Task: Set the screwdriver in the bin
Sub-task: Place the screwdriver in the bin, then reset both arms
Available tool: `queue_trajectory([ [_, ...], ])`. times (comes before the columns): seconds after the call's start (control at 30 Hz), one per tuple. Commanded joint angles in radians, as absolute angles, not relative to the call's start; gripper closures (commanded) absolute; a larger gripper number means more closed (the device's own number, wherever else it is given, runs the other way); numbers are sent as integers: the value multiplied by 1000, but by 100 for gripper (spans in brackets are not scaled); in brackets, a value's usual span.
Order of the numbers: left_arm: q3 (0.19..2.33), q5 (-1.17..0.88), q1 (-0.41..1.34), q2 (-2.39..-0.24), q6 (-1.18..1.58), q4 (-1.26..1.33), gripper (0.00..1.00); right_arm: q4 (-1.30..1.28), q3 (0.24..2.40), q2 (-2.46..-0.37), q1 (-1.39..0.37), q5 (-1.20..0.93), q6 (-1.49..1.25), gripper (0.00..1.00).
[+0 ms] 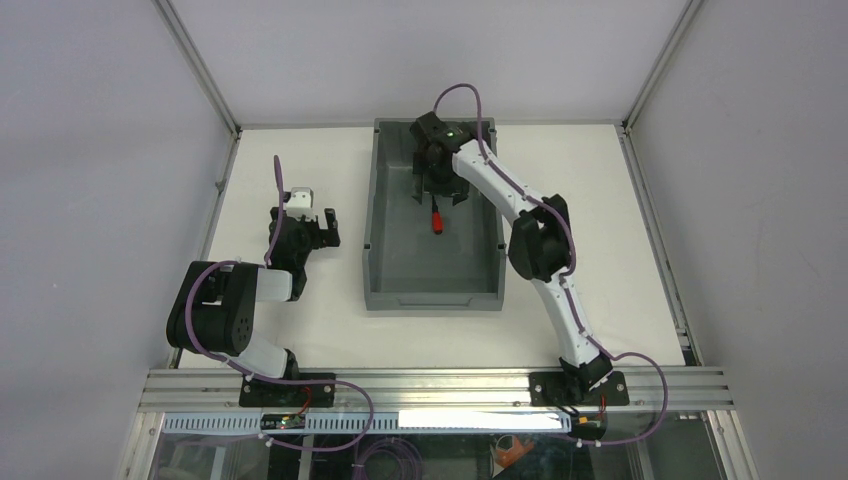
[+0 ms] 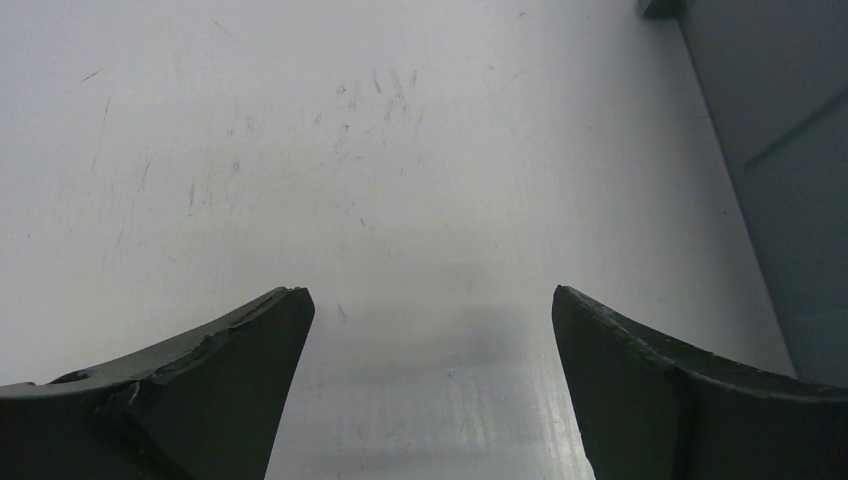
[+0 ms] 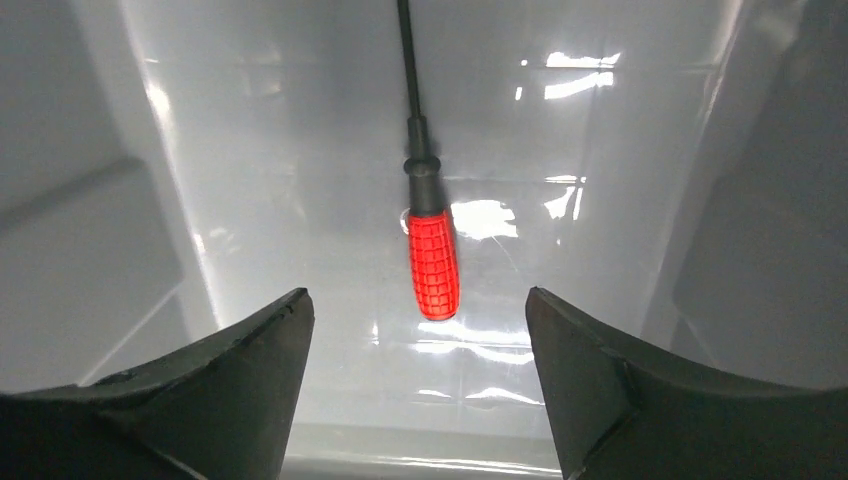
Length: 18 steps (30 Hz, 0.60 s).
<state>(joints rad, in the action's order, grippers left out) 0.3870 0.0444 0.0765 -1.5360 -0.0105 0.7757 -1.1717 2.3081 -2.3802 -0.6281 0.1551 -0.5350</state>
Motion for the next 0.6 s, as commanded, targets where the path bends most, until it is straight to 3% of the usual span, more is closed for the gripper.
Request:
queue_trajectory([
  [0.0,383,29,66,-1505,-3,804,1,-1193,2390,-2257,-632,191,-510,17],
  [0.4,383,29,66,-1505,-2,804,1,-1170,2436,-2127,-608,180,-454,1],
  [0.57,383,29,66,-1505,-3,804,1,-1157,2459,-2068,-590,177,-425,1],
])
